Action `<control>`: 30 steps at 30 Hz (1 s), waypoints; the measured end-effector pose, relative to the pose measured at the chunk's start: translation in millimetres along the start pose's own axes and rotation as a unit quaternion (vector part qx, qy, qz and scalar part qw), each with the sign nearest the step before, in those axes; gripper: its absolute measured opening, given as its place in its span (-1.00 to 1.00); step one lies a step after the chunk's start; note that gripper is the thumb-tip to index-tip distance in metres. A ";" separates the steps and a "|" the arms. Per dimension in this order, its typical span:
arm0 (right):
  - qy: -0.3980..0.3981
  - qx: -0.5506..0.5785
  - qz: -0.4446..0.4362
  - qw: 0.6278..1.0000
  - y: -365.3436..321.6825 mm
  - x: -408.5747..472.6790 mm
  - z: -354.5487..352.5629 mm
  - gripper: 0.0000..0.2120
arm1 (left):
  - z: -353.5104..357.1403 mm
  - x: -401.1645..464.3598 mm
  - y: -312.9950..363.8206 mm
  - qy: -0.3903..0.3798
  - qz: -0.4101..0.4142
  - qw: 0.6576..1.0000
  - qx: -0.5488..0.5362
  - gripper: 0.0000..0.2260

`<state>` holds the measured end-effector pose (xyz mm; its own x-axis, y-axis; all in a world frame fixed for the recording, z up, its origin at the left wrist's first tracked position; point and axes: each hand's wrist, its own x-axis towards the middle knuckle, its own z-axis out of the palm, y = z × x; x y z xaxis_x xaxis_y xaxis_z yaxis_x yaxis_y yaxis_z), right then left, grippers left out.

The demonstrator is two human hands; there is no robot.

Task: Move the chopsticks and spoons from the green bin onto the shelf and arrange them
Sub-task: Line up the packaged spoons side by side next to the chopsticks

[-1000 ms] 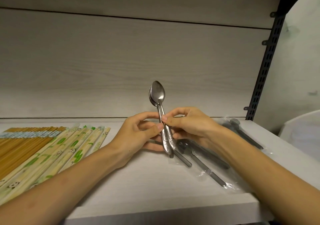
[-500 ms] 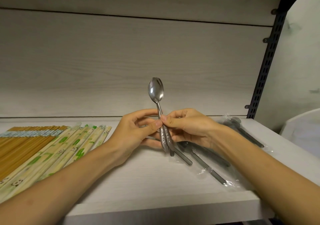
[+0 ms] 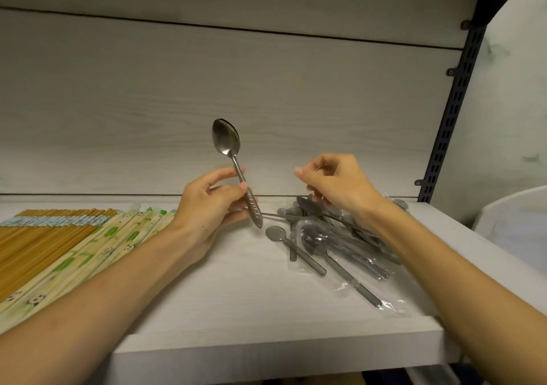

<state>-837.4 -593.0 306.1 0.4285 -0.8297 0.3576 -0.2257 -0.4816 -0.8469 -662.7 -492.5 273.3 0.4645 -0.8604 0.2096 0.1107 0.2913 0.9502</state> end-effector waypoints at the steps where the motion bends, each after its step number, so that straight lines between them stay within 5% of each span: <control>1: -0.001 -0.057 -0.022 0.998 1.6 4.3 -3.9 -0.85 | -1.1 0.4 0.1 0.007 0.001 1.000 0.006 -0.77; 5: -0.081 -0.295 -0.082 0.949 7.4 18.6 -1.7 -0.86 | -0.8 2.0 -1.6 0.016 0.005 0.999 0.043 -0.75; 12: -0.191 -0.353 -0.049 0.914 32.6 17.2 30.8 -0.75 | -3.0 5.4 -5.9 0.053 0.013 0.995 0.088 -0.76; 16: -0.142 -0.302 -0.017 0.943 31.6 19.2 29.8 -0.91 | -3.2 7.6 -7.2 0.060 0.004 0.995 0.075 -0.77; 22: 0.026 -0.179 0.025 0.983 23.1 13.4 16.5 -0.89 | -0.4 3.9 -9.6 0.067 -0.007 0.997 0.040 -0.75; 26: -0.088 0.061 0.116 0.988 10.1 1.6 19.4 -0.82 | 6.4 -0.8 -14.6 0.018 -0.028 0.999 0.015 -0.73; 30: -0.118 0.084 0.107 0.984 6.9 -3.9 28.3 -0.80 | 10.1 -0.7 -15.1 -0.011 -0.038 0.999 -0.009 -0.71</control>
<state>-815.9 -585.1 287.7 0.5831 -0.8085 0.0790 -0.1932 -0.2325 -0.9532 -673.6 -500.5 261.2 0.4351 -0.8891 0.1420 0.1614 0.2322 0.9592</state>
